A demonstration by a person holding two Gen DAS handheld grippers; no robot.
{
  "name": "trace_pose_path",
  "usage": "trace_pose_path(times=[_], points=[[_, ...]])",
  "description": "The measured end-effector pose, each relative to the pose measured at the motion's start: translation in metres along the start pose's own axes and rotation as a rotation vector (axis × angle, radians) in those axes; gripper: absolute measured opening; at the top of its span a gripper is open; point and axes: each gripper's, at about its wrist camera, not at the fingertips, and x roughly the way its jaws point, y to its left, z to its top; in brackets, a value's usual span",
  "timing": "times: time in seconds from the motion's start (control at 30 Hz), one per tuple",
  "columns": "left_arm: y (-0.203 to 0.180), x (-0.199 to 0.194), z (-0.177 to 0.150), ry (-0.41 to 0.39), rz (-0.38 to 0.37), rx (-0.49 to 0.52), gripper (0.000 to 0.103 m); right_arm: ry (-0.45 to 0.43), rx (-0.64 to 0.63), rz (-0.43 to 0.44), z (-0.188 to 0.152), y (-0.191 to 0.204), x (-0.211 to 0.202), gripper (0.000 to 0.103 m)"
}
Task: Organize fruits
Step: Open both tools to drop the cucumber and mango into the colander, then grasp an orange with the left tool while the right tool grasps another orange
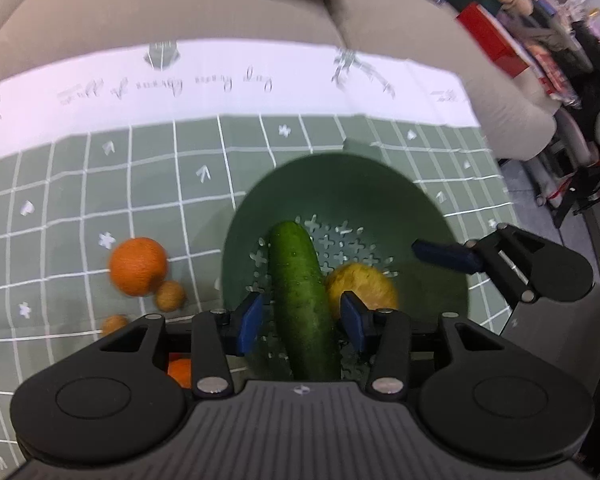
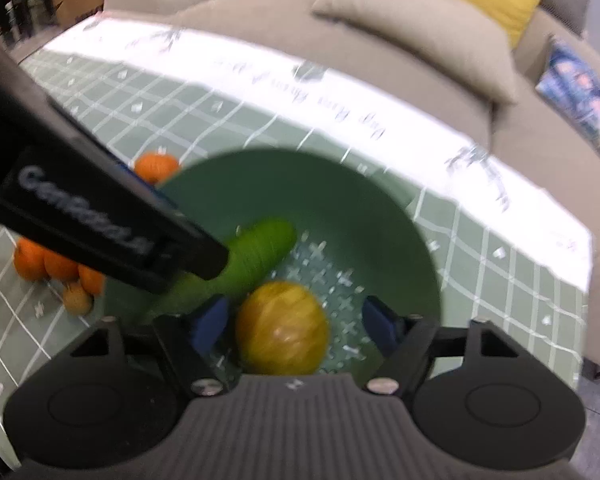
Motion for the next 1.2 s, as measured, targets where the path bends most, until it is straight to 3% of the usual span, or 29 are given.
trace_pose_path(times=[0.33,0.47,0.77,0.87,0.93,1.1,1.2], points=[[0.032,-0.093,-0.040,-0.215,-0.010,0.083,0.053,-0.242,0.158,0.006,0.001,0.054,-0.071,0.073],[0.053,-0.119,-0.064,-0.283,0.022,0.098,0.053,-0.338,0.221,0.039,-0.010,0.091,-0.094,0.082],[0.091,-0.126,-0.129,-0.332,0.105,0.116,0.053,-0.370,0.301,0.037,-0.040,0.163,-0.103,0.082],[0.102,-0.118,-0.146,-0.323,0.117,0.094,0.053,-0.354,0.319,0.031,-0.050,0.177,-0.096,0.070],[0.108,-0.112,-0.156,-0.315,0.120,0.086,0.053,-0.337,0.323,0.030,-0.056,0.185,-0.087,0.068],[0.113,-0.092,-0.171,-0.286,0.141,0.108,0.052,-0.297,0.288,0.021,-0.063,0.193,-0.069,0.045],[0.116,-0.081,-0.175,-0.274,0.141,0.108,0.051,-0.286,0.294,0.029,-0.063,0.191,-0.060,0.042]])
